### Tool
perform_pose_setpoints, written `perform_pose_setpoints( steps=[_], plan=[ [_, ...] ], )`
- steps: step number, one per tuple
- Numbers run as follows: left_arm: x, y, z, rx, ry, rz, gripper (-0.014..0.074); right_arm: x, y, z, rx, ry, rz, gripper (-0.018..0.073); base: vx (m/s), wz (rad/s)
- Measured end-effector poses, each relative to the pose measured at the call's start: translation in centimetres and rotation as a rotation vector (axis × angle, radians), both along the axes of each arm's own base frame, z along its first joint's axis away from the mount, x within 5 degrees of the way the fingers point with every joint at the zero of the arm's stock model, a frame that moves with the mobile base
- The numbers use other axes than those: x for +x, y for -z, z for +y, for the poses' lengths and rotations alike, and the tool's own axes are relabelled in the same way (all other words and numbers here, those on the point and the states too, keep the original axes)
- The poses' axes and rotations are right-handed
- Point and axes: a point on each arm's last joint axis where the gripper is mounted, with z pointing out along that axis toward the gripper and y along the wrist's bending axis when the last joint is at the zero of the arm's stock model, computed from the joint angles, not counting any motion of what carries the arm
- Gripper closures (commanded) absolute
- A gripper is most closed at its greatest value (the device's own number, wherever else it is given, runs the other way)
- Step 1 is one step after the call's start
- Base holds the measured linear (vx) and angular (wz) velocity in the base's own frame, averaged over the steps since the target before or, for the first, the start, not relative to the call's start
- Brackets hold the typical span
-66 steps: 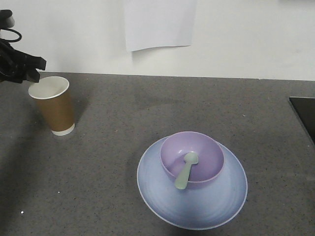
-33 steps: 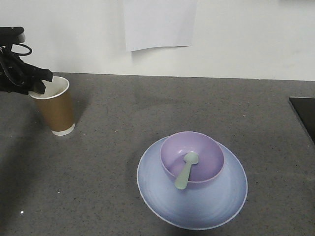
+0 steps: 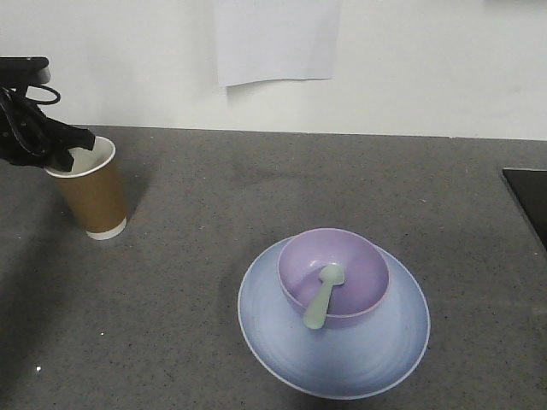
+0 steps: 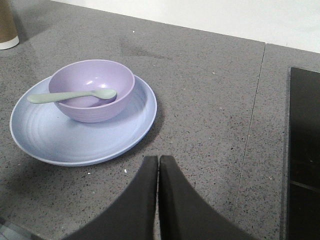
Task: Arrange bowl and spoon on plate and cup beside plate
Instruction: 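Grip the brown paper cup rim with the left gripper and lift, then carry the cup toward the plate and set it down beside it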
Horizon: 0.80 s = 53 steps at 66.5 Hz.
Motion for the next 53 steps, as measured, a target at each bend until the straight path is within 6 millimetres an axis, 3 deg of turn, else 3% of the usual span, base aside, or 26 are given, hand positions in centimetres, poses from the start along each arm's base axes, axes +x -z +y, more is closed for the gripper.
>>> perform_pose_setpoints(
  steps=[11,25,38,53],
  plan=[
    [-0.6,-1.2,-0.2,-0.011,0.012,-0.026,0.0604,0.0,0.0,0.0,0.0,0.0,0.0,0.0565,0.0,0.0],
    [-3.4,-5.0,-1.9,-0.138,0.127,-0.055,0.0604,0.0,0.0,0.0,0.0,0.0,0.0,0.0565,0.0,0.0],
    [-6.3,-6.7,-6.4,-0.206,0.365,0.015,0.0604,0.0,0.0,0.0,0.001,-0.001,0.0,0.0565,0.0,0.0],
    [-7.8,-5.9,-11.4,-0.172,0.52,0.059,0.0604,-0.1,0.0,0.2,0.021,-0.016,0.007,0.0565,0.0,0.0]
  ],
)
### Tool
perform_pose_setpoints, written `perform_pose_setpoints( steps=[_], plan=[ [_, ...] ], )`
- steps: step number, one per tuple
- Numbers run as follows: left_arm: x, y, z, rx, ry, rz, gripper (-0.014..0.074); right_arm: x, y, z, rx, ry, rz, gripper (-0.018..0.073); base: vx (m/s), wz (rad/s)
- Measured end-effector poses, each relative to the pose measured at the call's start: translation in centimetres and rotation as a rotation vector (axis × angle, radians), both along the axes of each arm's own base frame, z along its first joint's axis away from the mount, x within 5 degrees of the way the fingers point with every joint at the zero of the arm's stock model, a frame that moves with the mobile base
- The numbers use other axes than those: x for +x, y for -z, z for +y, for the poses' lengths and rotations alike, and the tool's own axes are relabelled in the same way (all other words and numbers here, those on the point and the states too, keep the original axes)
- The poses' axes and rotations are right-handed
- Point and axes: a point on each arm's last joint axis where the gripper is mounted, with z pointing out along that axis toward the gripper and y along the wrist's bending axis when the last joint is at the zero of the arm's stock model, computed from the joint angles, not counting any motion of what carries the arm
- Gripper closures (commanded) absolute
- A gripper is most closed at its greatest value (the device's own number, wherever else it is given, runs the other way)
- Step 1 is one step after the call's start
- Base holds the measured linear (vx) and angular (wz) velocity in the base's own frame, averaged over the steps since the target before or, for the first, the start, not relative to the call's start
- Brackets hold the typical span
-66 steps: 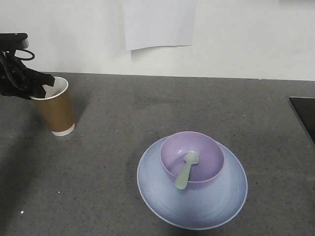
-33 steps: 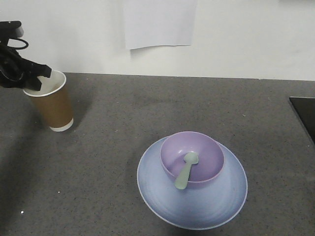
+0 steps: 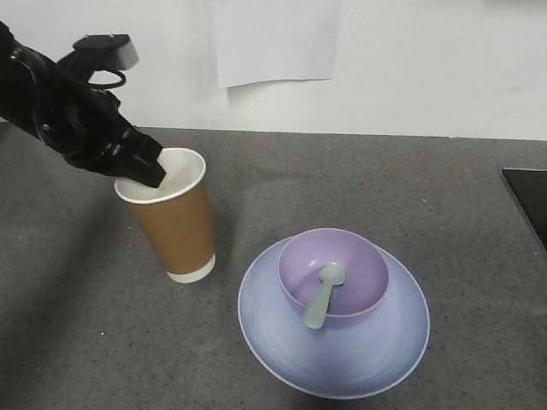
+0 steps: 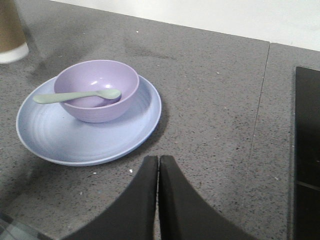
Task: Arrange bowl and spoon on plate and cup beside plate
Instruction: 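Carry the cup toward the plate and set it down beside it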
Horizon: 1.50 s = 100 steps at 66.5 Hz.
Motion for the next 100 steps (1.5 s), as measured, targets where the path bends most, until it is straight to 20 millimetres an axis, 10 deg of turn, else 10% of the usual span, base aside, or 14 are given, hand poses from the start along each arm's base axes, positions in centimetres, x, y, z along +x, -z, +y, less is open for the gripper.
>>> perform_pose_setpoints(
  steps=[25,100],
  plan=[
    [-0.6,5.8,-0.9,0.054,-0.039,0.054,0.0604,0.0,0.0,0.1,0.008,-0.006,0.003,0.0565,0.0,0.0],
    [-1.0,5.8,-1.3,-0.004,-0.049,0.084,0.0253,0.0,0.0,0.1,0.008,-0.006,0.003,0.0565,0.0,0.0]
  ],
)
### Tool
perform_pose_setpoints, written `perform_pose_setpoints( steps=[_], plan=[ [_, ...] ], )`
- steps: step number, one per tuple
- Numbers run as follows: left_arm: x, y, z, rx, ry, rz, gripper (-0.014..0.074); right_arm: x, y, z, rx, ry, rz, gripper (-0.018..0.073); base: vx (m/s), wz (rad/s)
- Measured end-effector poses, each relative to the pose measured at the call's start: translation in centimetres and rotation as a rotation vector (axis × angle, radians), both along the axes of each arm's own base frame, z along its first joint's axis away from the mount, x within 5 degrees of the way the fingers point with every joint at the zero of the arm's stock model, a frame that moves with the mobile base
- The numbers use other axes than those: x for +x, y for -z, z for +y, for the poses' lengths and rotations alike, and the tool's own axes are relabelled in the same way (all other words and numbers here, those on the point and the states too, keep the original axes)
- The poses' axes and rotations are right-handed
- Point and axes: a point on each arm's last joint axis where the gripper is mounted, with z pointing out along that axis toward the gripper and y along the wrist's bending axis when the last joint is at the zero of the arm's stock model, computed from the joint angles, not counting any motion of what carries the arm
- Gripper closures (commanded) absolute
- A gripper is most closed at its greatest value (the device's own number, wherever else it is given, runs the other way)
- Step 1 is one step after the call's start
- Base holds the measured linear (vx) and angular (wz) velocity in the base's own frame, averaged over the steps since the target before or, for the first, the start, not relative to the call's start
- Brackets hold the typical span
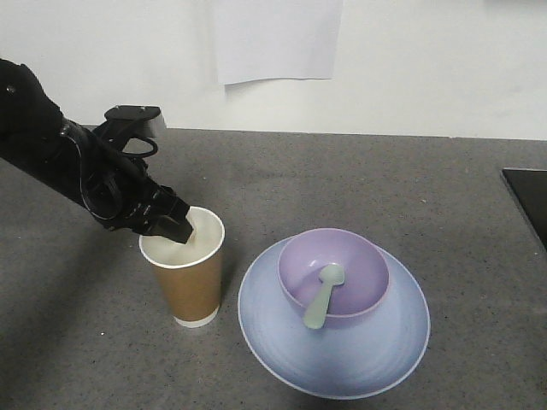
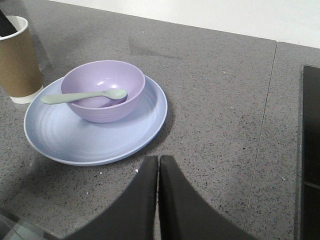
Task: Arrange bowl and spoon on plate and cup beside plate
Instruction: 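Carry the cup toward the plate and set it down beside it, then open the left gripper and raise it away from the cup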
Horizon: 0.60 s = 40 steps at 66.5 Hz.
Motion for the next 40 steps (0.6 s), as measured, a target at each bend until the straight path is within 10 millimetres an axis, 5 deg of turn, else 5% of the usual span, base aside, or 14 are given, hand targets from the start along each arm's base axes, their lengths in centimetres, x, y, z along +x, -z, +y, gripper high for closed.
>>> perform_pose_setpoints(
  steps=[22,40],
  plan=[
    [-2.5,-4.3,0.6,-0.034,0.002,-0.131,0.0291,0.2,-0.4,0.0,0.012,0.001,-0.05,0.0565,0.0,0.0],
    [-8.0,-11.5,2.6,-0.053,-0.018,-0.454,0.0607,2.7,-1.7,0.2,0.043,0.073,-0.109,0.0565,0.0,0.0]
  ],
)
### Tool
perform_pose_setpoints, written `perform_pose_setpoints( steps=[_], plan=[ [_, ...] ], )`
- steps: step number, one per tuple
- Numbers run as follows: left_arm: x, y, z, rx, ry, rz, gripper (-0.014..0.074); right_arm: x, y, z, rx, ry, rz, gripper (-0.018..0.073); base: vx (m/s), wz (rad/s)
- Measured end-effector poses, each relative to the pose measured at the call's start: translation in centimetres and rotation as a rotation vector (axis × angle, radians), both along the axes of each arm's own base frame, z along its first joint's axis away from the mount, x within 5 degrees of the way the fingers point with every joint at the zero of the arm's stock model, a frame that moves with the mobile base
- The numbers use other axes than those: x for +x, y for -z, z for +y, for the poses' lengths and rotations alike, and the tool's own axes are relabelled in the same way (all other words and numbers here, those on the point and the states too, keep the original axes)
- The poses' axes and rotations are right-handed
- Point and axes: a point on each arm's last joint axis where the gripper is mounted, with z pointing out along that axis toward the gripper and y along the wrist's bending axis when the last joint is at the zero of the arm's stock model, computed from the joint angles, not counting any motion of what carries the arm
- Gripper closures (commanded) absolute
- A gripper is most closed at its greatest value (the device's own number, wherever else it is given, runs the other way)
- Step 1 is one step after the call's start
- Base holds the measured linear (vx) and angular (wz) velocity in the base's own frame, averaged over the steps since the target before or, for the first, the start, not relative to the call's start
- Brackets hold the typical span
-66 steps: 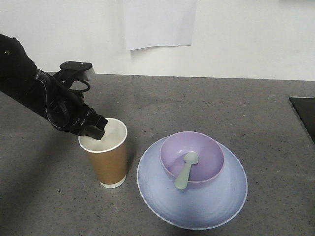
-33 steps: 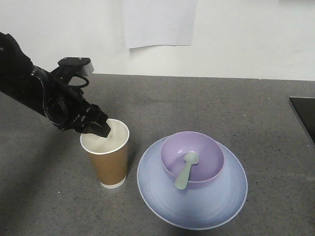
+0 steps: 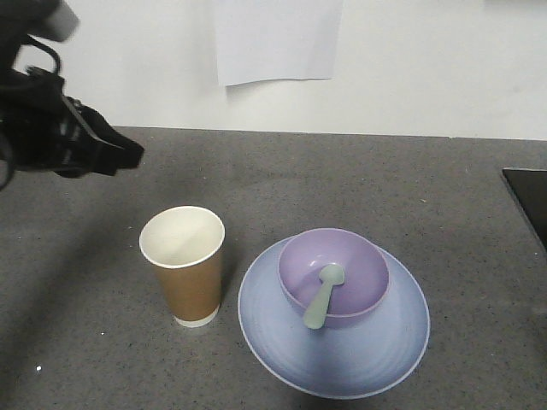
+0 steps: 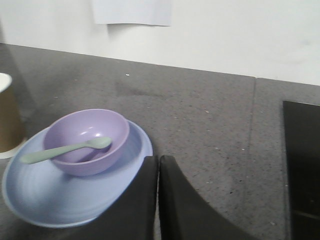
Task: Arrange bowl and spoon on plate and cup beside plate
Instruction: 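Open the left gripper and raise it away from the cup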
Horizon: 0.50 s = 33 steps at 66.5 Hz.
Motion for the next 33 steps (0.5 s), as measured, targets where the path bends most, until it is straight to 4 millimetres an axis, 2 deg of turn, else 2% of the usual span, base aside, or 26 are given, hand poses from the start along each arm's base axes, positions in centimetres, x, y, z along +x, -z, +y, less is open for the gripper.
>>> perform_pose_setpoints(
  steps=[8,12,17,24,33],
  plan=[
    [-3.1,-2.0,1.4,0.002,-0.041,-0.168,0.0605,2.2,-0.1,0.3,-0.043,0.032,0.031,0.0565,0.0,0.0],
    [-4.4,-2.1,2.1,0.007,-0.068,-0.236,0.0604,3.5,0.0,0.6,-0.055,0.041,0.043,0.0565,0.0,0.0],
    [-6.1,-1.0,2.9,0.016,-0.101,-0.296,0.0604,4.9,0.4,1.0,-0.053,0.049,0.033,0.0565,0.0,0.0],
    [-8.3,2.6,3.8,0.031,-0.138,-0.325,0.0604,6.5,2.3,1.4,-0.035,0.06,0.018,0.0564,0.0,0.0],
    [-10.6,8.3,4.9,0.042,-0.181,-0.333,0.0604,7.3,6.4,1.6,-0.051,0.063,0.041,0.0564,0.0,0.0]
  ],
)
